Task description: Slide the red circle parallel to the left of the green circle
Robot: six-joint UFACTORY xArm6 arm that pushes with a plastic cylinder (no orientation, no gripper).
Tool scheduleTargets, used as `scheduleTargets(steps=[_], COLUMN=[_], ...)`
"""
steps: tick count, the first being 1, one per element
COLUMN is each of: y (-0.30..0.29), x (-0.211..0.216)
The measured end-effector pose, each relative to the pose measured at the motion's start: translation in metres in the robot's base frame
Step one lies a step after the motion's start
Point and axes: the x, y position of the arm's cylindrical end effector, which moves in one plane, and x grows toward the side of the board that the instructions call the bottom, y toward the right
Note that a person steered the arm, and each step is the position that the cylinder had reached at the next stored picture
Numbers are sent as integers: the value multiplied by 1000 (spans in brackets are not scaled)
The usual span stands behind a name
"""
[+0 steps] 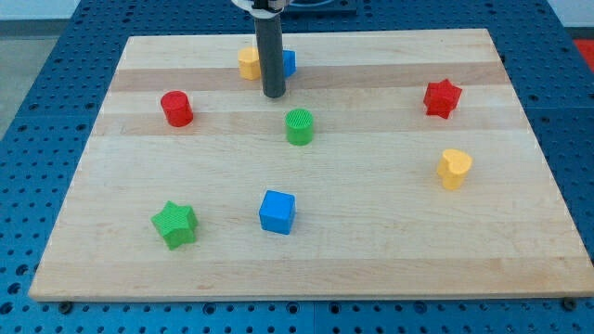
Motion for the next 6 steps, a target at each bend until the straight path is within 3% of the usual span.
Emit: scheduleTargets(steps=[4, 5, 6], y=[-136, -144, -149], x=[0, 0, 28])
